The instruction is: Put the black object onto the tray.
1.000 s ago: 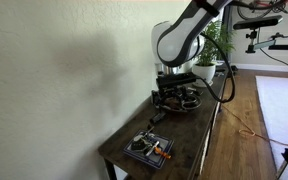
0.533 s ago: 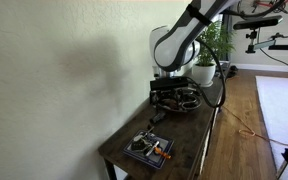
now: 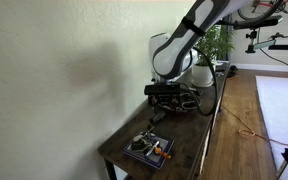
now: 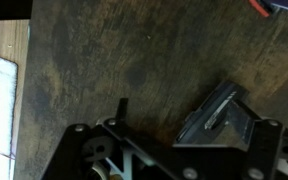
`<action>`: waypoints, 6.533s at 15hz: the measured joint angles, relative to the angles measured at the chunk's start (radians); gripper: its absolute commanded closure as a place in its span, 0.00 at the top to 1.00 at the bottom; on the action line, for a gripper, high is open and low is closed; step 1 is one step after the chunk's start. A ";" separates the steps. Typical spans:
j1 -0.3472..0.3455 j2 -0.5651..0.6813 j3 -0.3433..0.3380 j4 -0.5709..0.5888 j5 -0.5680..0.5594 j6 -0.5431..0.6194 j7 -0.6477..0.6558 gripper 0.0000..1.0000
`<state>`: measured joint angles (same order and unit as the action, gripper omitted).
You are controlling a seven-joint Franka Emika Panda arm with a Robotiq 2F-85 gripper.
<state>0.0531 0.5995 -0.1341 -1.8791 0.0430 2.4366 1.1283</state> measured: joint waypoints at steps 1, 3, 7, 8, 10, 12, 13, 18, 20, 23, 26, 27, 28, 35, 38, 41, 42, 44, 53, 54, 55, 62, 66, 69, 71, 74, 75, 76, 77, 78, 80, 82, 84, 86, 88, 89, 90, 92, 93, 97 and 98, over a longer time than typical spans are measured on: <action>0.000 0.007 -0.001 0.005 0.000 0.002 0.014 1.00; 0.000 0.023 -0.005 0.017 0.001 0.009 0.038 1.00; -0.001 0.052 -0.017 0.038 0.012 0.059 0.095 1.00; -0.002 0.059 -0.020 0.044 0.016 0.070 0.105 1.00; -0.003 0.074 -0.024 0.059 0.025 0.082 0.116 1.00; -0.005 0.089 -0.025 0.078 0.036 0.087 0.123 1.00; -0.006 0.097 -0.026 0.086 0.043 0.089 0.125 1.00; -0.010 0.128 -0.026 0.116 0.074 0.105 0.127 0.84; -0.014 0.137 -0.026 0.127 0.079 0.106 0.127 0.60; -0.016 0.150 -0.026 0.137 0.085 0.107 0.127 0.39; -0.016 0.151 -0.026 0.138 0.091 0.108 0.127 0.20; -0.016 0.151 -0.026 0.138 0.095 0.109 0.126 0.16; -0.017 0.150 -0.026 0.138 0.100 0.110 0.126 0.15; -0.019 0.139 -0.025 0.138 0.110 0.118 0.125 0.13; -0.019 0.138 -0.025 0.138 0.110 0.119 0.116 0.63; -0.019 0.147 -0.015 0.128 0.110 0.119 0.096 0.82; -0.019 0.149 -0.010 0.124 0.111 0.119 0.090 0.88; -0.019 0.152 -0.003 0.120 0.111 0.119 0.083 0.98; -0.020 0.152 0.003 0.118 0.138 0.120 0.030 0.20; -0.020 0.152 0.004 0.117 0.143 0.120 0.024 0.15; -0.020 0.152 0.004 0.117 0.147 0.120 0.019 0.14; -0.021 0.152 0.005 0.117 0.159 0.123 -0.010 0.14; -0.010 0.134 0.006 0.111 0.158 0.143 -0.043 0.14; 0.001 0.098 0.006 0.091 0.157 0.153 -0.062 0.14; 0.005 0.068 0.006 0.071 0.157 0.155 -0.067 0.14; 0.004 0.025 0.003 0.040 0.155 0.157 -0.070 0.14; 0.004 0.010 -0.002 0.031 0.152 0.157 -0.070 0.14; 0.003 -0.003 -0.008 0.022 0.149 0.158 -0.070 0.14; 0.003 -0.016 -0.017 0.014 0.146 0.158 -0.070 0.14; 0.001 -0.027 -0.027 0.008 0.142 0.158 -0.070 0.14; -0.002 -0.048 -0.052 -0.006 0.132 0.160 -0.070 0.14; -0.007 -0.062 -0.076 -0.015 0.123 0.170 -0.070 0.14; -0.015 -0.067 -0.093 -0.023 0.120 0.192 -0.070 0.14; -0.026 -0.066 -0.102 -0.031 0.119 0.213 -0.070 0.14; -0.036 -0.063 -0.104 -0.036 0.119 0.234 -0.070 0.14; -0.039 -0.060 -0.105 -0.036 0.119 0.241 -0.070 0.14; -0.041 -0.055 -0.105 -0.036 0.119 0.249 -0.070 0.14; -0.043 -0.042 -0.106 -0.036 0.119 0.262 -0.070 0.14; -0.044 -0.033 -0.106 -0.036 0.119 0.268 -0.070 0.14; -0.044 0.001 -0.106 -0.034 0.119 0.285 -0.070 0.14; -0.045 0.009 -0.107 -0.031 0.119 0.287 -0.070 0.14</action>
<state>0.0083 0.6085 -0.2411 -1.9099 0.1617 2.7234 1.0586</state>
